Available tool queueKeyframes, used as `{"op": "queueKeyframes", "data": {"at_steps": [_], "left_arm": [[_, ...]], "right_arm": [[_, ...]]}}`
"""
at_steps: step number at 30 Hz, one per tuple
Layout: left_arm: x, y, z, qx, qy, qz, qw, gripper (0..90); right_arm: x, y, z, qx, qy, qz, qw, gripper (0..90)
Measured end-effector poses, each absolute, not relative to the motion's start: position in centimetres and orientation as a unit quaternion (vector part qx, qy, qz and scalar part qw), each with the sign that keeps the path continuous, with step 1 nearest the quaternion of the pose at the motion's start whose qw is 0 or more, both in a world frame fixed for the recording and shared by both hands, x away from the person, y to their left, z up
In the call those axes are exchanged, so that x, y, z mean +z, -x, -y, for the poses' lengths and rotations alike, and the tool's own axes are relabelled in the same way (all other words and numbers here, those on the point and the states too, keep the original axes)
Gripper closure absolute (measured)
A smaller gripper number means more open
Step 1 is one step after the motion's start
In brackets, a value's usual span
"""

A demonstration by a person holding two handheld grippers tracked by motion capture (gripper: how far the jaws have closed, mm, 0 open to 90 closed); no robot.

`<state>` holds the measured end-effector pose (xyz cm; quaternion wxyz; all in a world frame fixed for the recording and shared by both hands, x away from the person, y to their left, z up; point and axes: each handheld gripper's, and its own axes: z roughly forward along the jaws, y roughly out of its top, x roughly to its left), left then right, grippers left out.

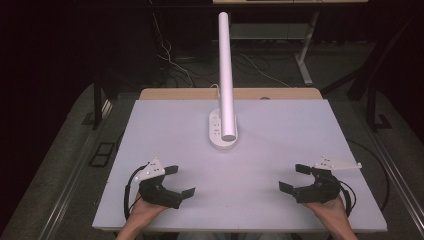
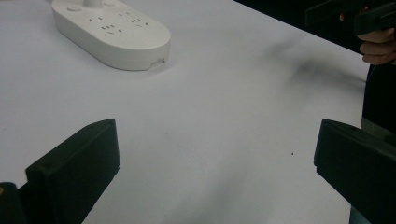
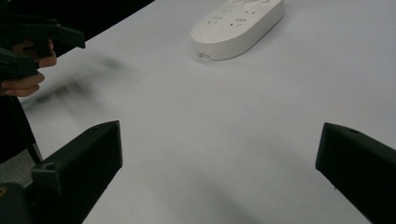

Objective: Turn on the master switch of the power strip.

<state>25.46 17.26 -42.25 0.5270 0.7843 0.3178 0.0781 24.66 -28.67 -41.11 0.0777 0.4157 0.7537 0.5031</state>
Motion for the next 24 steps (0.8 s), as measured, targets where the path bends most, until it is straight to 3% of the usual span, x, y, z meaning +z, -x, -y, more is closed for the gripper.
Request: {"op": "queueKeyframes", "data": {"at_steps": [24], "left_arm": [[-42.15,-25.7,-16.96,0.067,-0.791,-0.311,0.523,0.0]], "right_arm": [[-41.4,-24.47,28.53,0.482,-0.415,-0.769,0.067,0.2]]}}
